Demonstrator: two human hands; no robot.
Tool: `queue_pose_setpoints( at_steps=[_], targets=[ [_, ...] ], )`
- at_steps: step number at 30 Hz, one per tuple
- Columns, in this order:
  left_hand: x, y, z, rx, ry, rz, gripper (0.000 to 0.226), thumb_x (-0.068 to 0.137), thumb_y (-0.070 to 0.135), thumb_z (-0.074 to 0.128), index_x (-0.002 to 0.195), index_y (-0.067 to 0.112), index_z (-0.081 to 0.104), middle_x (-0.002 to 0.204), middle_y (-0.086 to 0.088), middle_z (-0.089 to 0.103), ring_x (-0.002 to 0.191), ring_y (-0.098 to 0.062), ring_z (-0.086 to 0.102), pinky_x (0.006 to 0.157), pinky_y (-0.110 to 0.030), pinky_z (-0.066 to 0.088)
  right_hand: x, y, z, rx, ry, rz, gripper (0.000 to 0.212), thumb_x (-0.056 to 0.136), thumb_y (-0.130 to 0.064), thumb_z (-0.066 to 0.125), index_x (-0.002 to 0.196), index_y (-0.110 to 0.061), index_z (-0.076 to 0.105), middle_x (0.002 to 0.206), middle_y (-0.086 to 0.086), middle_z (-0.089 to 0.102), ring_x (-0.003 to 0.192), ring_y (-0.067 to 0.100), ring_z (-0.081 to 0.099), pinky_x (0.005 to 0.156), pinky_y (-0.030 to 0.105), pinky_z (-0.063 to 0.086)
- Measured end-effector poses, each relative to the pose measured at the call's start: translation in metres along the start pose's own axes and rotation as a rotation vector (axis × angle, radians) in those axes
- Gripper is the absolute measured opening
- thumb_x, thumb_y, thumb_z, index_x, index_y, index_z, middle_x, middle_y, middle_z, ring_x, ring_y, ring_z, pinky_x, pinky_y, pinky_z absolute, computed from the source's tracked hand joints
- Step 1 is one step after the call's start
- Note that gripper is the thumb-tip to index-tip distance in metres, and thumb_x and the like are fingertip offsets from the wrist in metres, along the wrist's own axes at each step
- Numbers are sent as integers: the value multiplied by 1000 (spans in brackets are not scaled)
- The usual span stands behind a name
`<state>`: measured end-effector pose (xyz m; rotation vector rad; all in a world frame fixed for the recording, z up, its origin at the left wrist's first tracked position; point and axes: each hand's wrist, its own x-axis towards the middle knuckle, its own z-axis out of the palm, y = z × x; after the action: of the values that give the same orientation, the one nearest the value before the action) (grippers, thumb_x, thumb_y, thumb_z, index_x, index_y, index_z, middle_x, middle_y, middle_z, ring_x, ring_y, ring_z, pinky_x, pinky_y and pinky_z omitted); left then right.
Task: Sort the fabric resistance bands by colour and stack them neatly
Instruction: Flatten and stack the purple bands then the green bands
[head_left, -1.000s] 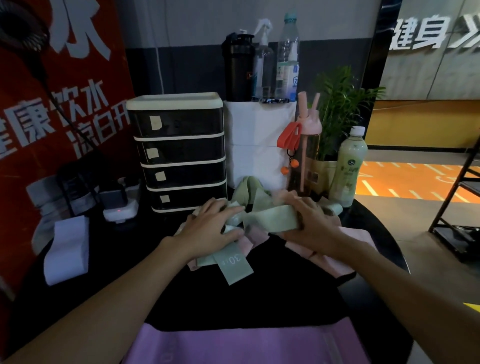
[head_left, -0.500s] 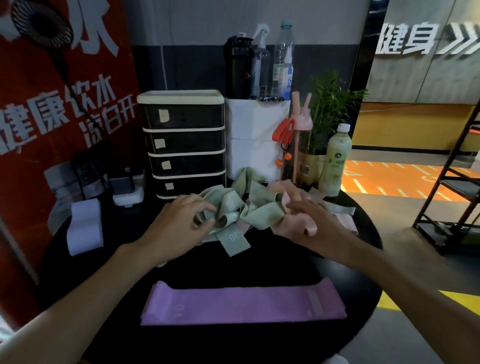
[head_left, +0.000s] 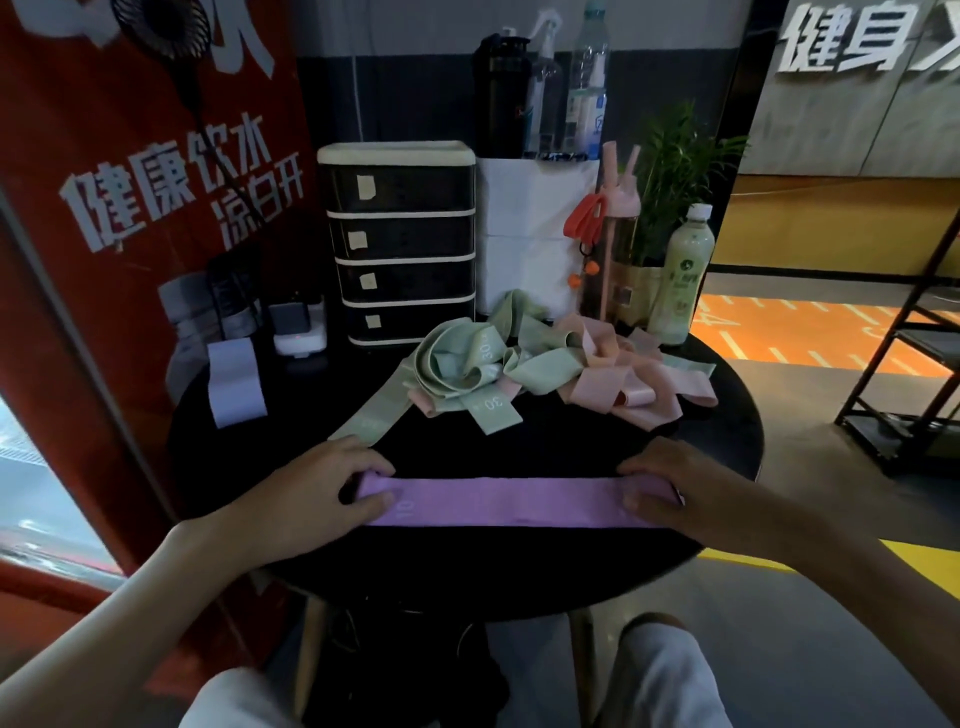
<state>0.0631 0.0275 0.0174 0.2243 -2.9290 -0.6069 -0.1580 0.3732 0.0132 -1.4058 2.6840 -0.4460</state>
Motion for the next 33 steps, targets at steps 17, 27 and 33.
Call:
queue_pose_setpoints(
  at_steps=[17, 27, 33],
  targets=[
    [9, 16, -13, 8, -100, -45, 18, 90, 38, 70, 104, 27, 66, 100, 13, 65, 89, 2, 61, 79, -15, 48, 1, -23, -21, 171, -192, 135, 23, 92, -32, 64, 112, -25, 53, 106, -6, 53, 83, 15, 62, 67, 25, 52],
    [6, 13, -8, -52, -89, -9, 11, 93, 32, 65, 96, 30, 54, 90, 0, 62, 81, -17, 59, 77, -44, 52, 1, -24, -22, 83, -71, 58, 9, 89, -30, 67, 88, -30, 59, 92, -13, 58, 82, 3, 54, 65, 16, 42],
    [8, 16, 1, -90, 169, 96, 6, 100, 23, 55, 104, 25, 59, 98, 17, 51, 95, 0, 53, 79, -12, 37, -2, -24, -17, 143, 296, 54, 9, 90, -27, 66, 97, -27, 61, 90, -11, 60, 76, 2, 54, 62, 24, 41]
  ],
)
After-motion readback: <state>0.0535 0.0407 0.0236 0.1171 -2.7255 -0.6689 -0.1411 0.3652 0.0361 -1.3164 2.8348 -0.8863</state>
